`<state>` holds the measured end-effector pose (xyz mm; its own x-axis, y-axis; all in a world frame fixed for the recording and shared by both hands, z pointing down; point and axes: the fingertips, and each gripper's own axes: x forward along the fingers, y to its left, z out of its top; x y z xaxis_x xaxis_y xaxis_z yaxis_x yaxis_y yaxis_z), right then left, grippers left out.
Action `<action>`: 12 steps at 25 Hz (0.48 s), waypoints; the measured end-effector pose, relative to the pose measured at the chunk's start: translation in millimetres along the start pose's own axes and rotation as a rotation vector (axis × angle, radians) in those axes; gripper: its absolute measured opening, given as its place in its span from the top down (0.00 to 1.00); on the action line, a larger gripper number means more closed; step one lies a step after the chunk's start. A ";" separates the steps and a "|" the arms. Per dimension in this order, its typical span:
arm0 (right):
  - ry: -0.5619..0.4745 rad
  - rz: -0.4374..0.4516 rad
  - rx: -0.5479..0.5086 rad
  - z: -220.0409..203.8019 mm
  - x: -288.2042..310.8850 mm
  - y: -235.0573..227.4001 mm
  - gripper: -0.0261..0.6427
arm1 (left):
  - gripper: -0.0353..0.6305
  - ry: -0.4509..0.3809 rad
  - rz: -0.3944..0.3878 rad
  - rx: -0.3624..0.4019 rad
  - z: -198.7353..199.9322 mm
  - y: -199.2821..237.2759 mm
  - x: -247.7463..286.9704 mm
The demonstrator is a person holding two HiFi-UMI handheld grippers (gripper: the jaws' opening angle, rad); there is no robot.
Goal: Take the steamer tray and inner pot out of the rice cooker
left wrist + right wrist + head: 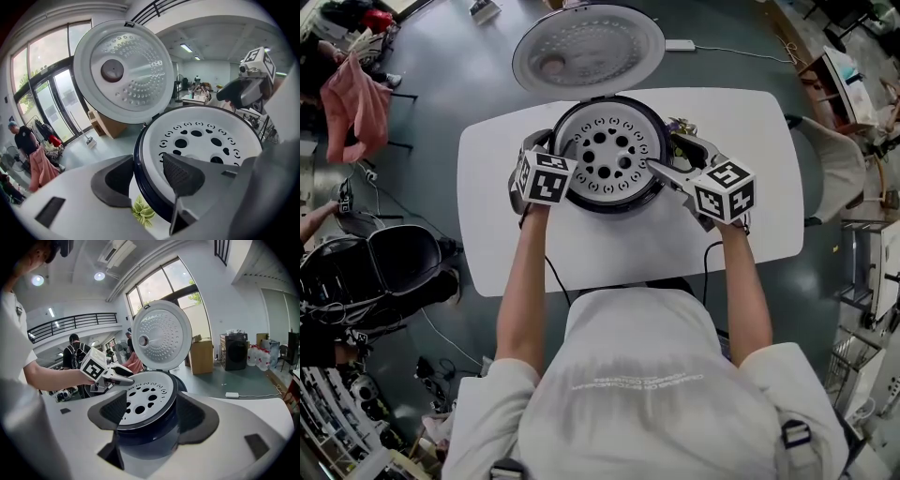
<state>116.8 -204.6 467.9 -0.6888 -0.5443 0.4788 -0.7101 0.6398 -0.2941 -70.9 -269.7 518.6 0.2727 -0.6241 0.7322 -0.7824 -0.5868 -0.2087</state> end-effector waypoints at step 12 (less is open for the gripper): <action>0.019 0.004 0.008 -3.4 5.7 -1.5 0.47 | 0.74 -0.021 -0.019 -0.002 7.0 -1.9 -6.0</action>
<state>114.4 -206.8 473.8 -0.6884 -0.5315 0.4935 -0.7088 0.6375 -0.3021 -67.1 -268.4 510.0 0.2990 -0.6238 0.7221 -0.7779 -0.5976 -0.1942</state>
